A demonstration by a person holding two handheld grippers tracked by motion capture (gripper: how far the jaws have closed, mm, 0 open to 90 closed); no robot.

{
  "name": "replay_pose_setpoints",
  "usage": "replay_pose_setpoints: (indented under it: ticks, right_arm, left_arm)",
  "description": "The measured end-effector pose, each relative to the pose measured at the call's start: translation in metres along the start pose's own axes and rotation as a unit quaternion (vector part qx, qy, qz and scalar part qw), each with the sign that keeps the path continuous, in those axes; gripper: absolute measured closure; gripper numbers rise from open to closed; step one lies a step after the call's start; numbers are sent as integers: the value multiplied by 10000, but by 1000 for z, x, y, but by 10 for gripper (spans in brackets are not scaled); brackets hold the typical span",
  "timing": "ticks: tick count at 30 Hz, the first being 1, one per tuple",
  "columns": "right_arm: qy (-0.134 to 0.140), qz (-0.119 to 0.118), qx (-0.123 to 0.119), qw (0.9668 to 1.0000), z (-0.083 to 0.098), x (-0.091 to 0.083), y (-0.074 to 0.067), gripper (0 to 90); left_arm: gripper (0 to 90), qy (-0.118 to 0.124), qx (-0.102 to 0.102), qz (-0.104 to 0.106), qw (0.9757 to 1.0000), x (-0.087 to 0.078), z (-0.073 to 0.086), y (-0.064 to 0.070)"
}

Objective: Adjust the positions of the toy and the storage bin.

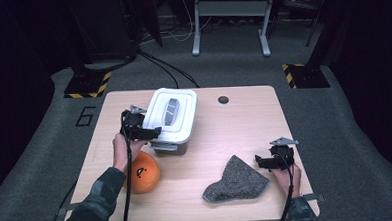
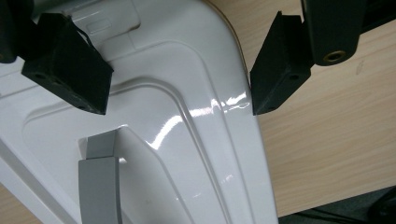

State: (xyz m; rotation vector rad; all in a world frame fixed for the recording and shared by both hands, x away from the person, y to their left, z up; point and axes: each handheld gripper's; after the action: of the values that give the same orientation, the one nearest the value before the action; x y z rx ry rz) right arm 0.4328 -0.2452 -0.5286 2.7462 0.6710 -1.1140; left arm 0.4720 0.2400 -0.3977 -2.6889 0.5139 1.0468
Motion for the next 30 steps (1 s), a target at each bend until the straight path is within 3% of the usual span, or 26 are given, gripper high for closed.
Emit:
replay_pose_setpoints:
  ticks: [12, 21, 24, 30]
  right_arm:
    - [-2, 3, 18, 10000, 0, 0, -1, 46]
    - [-4, 6, 19, 10000, 0, 0, -1, 46]
    - [-1, 7, 10, 10000, 0, 0, 0, 46]
    - [1, 6, 1, 10000, 0, 0, 0, 46]
  left_arm:
    - [147, 71, 301, 78, 9995, -11, 6, 10]
    - [126, -41, 337, 329, 9989, -17, 13, 8]
    - [126, -82, 425, 278, 9987, -16, 16, 11]
    - [150, -62, 374, 340, 9987, -16, 16, 16]
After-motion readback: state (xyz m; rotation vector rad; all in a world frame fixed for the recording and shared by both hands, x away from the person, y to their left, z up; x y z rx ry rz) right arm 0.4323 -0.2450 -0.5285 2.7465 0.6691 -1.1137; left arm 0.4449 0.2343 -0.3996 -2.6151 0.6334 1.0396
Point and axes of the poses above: each handheld gripper's, and its own axes: x roughly forward along the jaws, z roughly out of its underside, y roughly to its right, and after that the axes turned 6 degrees about -z, right-handed
